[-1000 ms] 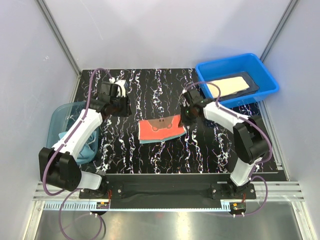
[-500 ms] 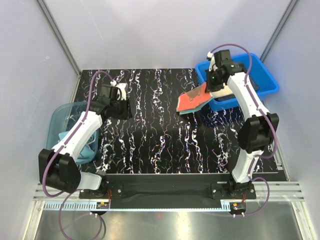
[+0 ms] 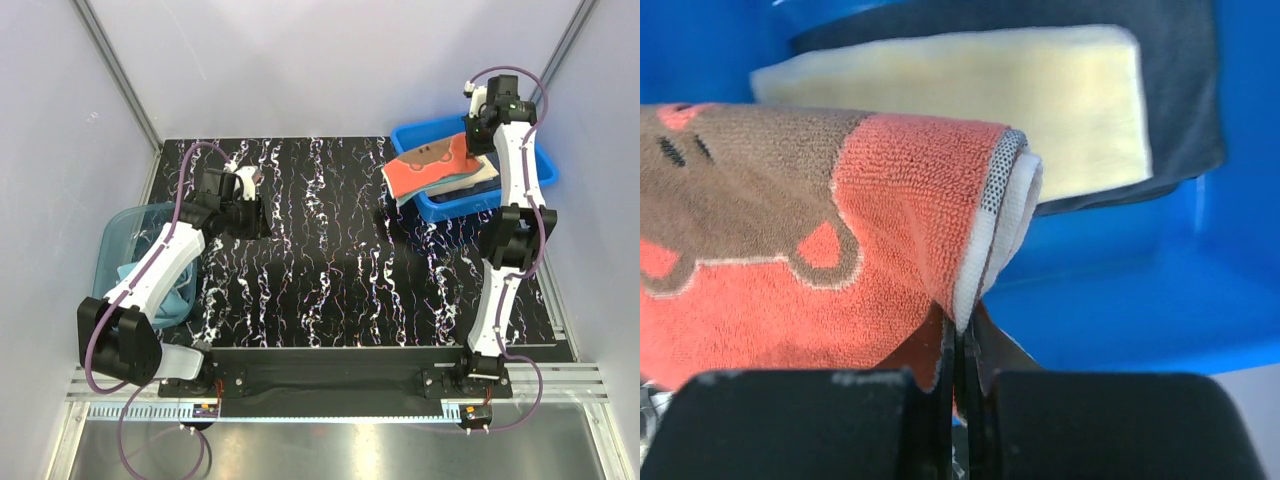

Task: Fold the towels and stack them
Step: Neatly place the folded towel into the bin

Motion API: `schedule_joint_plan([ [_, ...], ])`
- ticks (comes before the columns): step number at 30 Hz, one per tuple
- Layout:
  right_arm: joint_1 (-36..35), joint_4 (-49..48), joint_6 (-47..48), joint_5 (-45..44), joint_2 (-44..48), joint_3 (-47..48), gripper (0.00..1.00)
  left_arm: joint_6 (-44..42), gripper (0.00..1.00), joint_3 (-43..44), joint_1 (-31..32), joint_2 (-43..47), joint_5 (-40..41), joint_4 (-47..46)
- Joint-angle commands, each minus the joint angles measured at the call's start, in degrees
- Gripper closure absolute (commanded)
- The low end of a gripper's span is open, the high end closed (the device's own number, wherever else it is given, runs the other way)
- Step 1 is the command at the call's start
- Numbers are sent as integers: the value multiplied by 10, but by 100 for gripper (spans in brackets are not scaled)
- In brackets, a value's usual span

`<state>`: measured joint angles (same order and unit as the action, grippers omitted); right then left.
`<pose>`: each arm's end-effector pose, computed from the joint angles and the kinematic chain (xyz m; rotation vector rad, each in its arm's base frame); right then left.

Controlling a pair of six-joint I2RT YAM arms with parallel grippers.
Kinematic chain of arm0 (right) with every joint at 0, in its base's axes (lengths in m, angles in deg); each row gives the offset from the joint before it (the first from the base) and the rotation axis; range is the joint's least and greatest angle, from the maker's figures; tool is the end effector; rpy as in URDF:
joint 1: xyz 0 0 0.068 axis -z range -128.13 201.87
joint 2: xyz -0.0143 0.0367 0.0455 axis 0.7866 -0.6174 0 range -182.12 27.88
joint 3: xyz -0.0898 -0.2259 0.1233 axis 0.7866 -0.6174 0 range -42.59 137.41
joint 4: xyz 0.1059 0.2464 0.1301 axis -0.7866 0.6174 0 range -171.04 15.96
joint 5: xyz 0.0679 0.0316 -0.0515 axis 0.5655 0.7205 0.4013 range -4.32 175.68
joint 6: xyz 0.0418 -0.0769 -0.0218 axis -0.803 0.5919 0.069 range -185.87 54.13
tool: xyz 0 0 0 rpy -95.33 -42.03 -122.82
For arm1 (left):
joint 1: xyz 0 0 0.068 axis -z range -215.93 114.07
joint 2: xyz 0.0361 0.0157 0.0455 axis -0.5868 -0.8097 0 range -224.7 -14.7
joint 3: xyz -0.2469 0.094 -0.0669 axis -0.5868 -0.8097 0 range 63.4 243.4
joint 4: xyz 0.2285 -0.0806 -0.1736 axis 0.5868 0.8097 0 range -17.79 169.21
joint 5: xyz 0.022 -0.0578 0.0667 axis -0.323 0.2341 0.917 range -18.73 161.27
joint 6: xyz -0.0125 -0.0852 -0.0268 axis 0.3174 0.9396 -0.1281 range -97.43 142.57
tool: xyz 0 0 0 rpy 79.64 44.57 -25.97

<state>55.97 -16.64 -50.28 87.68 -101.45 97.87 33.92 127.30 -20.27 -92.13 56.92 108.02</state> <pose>0.5452 -0.0363 0.3073 -0.2651 2.4886 -0.0990 0.3333 -0.1141 0.2474 0.2072 2.4540 -0.5140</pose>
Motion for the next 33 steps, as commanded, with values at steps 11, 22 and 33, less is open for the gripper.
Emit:
schedule_joint_plan([
  [11,45,-146,103,-12,-97,68,100,-10,57,27,0,-11,-24,-13],
  [22,87,-215,102,0,-186,116,98,-2,55,39,13,4,13,-14],
  [33,70,-256,37,-21,-52,9,0,38,48,26,8,82,219,-93],
])
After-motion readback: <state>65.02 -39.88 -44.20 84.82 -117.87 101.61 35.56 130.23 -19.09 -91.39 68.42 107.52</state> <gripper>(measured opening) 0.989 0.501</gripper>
